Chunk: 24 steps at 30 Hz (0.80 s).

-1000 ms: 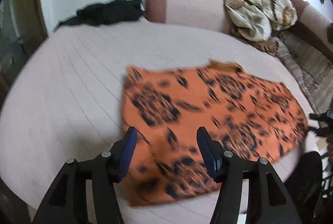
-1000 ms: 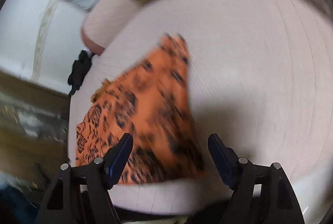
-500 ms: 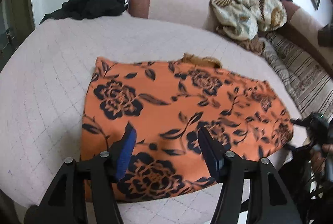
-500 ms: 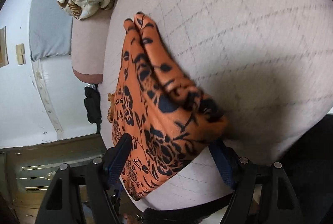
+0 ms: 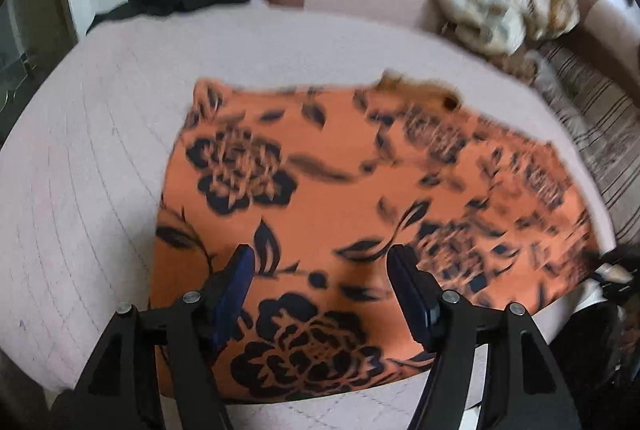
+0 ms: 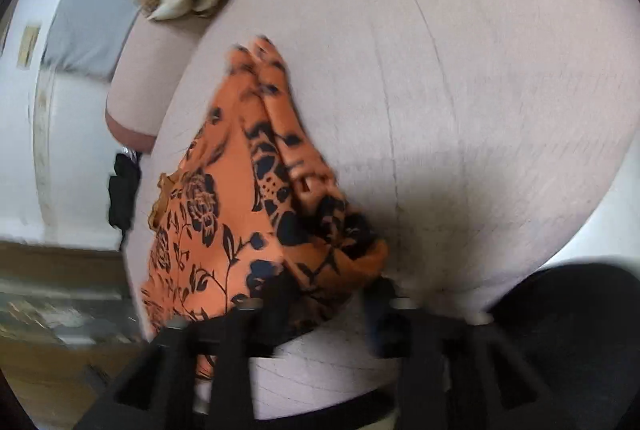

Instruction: Fold small clothes

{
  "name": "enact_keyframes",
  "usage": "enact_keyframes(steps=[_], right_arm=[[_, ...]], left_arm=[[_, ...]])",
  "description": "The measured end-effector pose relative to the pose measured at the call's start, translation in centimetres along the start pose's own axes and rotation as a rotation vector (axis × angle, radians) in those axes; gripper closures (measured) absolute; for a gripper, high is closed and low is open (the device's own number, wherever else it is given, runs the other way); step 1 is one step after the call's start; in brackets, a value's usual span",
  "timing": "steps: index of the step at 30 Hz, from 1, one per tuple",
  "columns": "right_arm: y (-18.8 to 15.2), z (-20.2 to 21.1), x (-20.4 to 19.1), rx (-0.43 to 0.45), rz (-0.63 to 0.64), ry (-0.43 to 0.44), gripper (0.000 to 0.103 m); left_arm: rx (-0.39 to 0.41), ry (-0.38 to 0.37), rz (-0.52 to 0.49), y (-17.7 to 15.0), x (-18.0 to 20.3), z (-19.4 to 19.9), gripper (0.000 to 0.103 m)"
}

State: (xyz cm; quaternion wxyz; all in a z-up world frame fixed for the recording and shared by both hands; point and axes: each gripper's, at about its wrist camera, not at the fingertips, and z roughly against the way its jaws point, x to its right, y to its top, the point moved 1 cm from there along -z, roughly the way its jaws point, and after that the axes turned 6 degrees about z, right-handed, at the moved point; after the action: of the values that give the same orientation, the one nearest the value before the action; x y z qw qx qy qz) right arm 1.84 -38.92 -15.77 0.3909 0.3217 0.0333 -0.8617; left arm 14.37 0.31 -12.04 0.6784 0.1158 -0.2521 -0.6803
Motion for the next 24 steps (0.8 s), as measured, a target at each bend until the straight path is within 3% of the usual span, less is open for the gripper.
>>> enact_keyframes(steps=[1, 3, 5, 9, 13, 14, 15, 16, 19, 21, 24], right_arm=[[0.7, 1.9, -0.9, 0.061, 0.062, -0.033, 0.027], [1.8, 4.3, -1.5, 0.143, 0.128, -0.058, 0.025], [4.0, 4.9, -2.3, 0.149, 0.189, -0.051, 0.025], [9.3, -0.2, -3.2, -0.015, 0.260, 0.036, 0.025], [13.5, -7.4, -3.5, -0.186, 0.253, 0.148, 0.025], [13.9, -7.9, -3.9, -0.188, 0.272, 0.155, 0.042], [14.3, -8.0, -4.4, -0.180, 0.302, 0.148, 0.071], [14.9, -7.9, -5.0, -0.182, 0.307, 0.156, 0.092], [15.0, -6.9, -6.1, -0.090, 0.360, 0.085, 0.092], [14.8, -9.1, -5.3, -0.120, 0.354, 0.037, 0.092], [14.6, -9.2, -4.0, -0.075, 0.301, 0.111, 0.089]], left_arm=[[0.001, -0.010, 0.018, -0.1, -0.2, -0.1, 0.034], [0.012, -0.026, 0.028, 0.0, -0.2, -0.1, 0.034], [0.008, -0.016, 0.001, -0.1, 0.1, -0.6, 0.034], [0.023, 0.041, -0.093, -0.9, 1.0, -2.0, 0.030], [0.021, 0.039, -0.103, -0.8, 0.8, -2.2, 0.027], [0.020, 0.038, -0.106, -0.8, 0.8, -2.3, 0.027], [0.018, 0.040, -0.111, -0.8, 0.8, -2.3, 0.026], [0.016, 0.042, -0.116, -0.7, 0.8, -2.3, 0.026], [0.033, 0.043, -0.109, -0.1, 0.9, -2.2, 0.026], [0.042, 0.050, -0.111, 0.1, 1.1, -2.8, 0.026], [0.055, 0.060, -0.131, 0.3, 1.4, -3.5, 0.021]])
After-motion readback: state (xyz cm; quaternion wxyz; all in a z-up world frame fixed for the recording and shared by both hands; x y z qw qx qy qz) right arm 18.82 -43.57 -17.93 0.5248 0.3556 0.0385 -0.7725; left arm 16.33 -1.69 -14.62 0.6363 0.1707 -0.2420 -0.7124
